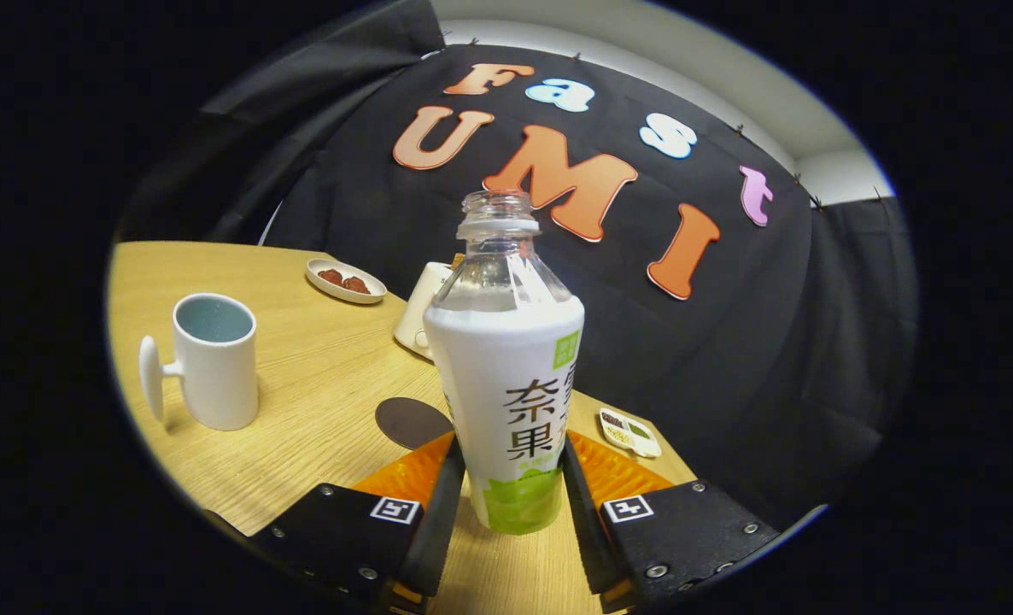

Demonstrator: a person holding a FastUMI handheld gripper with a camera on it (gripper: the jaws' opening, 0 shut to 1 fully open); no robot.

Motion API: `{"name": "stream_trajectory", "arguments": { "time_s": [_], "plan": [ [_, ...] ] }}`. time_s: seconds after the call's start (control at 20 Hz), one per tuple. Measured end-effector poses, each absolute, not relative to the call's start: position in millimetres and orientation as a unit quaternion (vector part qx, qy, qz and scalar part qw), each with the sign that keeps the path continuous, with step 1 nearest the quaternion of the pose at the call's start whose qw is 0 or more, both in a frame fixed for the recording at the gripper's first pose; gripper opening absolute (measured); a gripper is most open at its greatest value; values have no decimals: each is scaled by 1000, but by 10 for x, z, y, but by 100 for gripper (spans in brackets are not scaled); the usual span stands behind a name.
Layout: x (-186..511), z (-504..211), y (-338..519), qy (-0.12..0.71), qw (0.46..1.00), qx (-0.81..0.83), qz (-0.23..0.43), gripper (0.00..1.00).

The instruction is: Take the bottle from table, then pour the juice into the cup, finally place the bottle on the coaster

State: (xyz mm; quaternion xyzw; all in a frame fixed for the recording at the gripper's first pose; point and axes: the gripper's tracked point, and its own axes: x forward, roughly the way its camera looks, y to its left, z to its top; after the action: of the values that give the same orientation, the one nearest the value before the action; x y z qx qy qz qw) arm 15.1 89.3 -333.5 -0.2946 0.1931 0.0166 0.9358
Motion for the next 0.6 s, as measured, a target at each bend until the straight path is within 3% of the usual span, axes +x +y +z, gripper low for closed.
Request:
{"name": "stream_trajectory", "arguments": {
  "time_s": [0.6],
  "plan": [
    [257,-3337,1184,148,858,-489,47,63]
  ]
}}
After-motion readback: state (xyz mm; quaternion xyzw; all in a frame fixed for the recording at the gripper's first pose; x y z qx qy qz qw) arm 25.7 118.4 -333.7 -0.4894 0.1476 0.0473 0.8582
